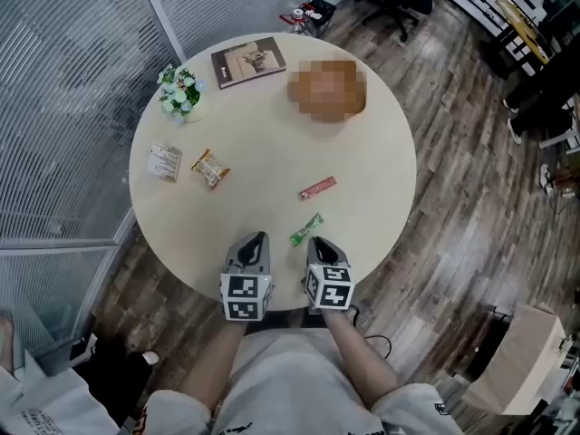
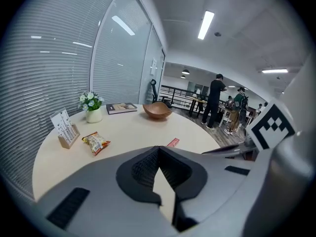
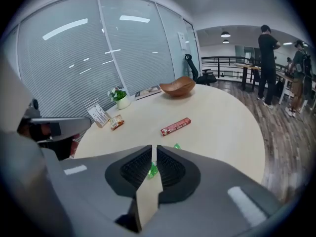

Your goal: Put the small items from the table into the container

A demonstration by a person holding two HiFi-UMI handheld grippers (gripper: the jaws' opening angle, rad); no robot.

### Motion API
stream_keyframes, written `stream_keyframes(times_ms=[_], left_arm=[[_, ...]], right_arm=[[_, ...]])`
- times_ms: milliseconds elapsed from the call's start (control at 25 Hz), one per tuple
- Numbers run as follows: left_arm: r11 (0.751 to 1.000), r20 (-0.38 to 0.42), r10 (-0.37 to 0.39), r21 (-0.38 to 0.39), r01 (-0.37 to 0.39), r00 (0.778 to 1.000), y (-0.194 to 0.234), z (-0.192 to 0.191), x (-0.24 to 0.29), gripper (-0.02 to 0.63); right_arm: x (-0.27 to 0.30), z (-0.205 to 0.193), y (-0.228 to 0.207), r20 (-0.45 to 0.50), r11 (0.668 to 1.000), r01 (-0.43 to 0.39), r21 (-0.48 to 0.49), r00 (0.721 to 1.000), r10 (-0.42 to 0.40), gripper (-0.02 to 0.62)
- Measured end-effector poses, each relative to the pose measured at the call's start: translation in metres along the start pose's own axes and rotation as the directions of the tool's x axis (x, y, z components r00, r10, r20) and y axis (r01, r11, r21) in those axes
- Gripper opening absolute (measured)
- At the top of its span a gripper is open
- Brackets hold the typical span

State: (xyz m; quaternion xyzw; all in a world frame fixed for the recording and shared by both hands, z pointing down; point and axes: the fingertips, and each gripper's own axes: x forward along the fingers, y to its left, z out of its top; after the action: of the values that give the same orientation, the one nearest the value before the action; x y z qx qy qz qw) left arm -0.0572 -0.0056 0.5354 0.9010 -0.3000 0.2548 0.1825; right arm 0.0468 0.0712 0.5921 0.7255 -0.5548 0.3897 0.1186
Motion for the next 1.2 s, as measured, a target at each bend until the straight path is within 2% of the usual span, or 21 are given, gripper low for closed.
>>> stream_keyframes(times_ms=[120, 360, 560, 840, 920, 1040, 1200], left_arm=[[1.000, -0.008, 0.008, -0.010, -0.008, 1.000, 0.011, 0.004, 0.010, 0.006], [0.999, -0.038, 0.027, -0.036, -0.028, 0.999, 0.024, 0.004, 0.021, 0.006], [0.998, -0.063, 0.034, -0.042, -0.037, 0.997, 0.030, 0.000, 0.027, 0.006], [0.998, -0.085, 0.046, -0.040, -0.050, 0.995, 0.041, -0.006, 0.031, 0.006], [0.998, -0.088, 0.048, -0.041, -0.052, 0.995, 0.043, -0.006, 0.033, 0.006], [0.997, -0.090, 0.052, -0.046, -0.057, 0.995, 0.045, -0.006, 0.034, 0.006], [0.997, -0.087, 0.057, -0.053, -0.062, 0.995, 0.041, -0.005, 0.036, 0.006]], right_arm=[[0.024, -0.010, -0.003, -0.050, 0.999, 0.003, 0.046, 0.999, -0.001, 0.064], [0.057, -0.025, -0.006, -0.110, 0.984, 0.016, 0.175, 0.994, 0.003, 0.188], [0.079, -0.037, -0.009, -0.164, 0.980, 0.056, 0.193, 0.986, -0.024, 0.225], [0.093, -0.049, -0.022, -0.238, 0.977, 0.141, 0.158, 0.966, -0.101, 0.214], [0.092, -0.050, -0.029, -0.254, 0.975, 0.185, 0.120, 0.955, -0.150, 0.079], [0.093, -0.048, -0.033, -0.262, 0.979, 0.187, 0.081, 0.952, -0.160, 0.031], [0.093, -0.047, -0.035, -0.267, 0.983, 0.169, 0.070, 0.953, -0.145, 0.026]])
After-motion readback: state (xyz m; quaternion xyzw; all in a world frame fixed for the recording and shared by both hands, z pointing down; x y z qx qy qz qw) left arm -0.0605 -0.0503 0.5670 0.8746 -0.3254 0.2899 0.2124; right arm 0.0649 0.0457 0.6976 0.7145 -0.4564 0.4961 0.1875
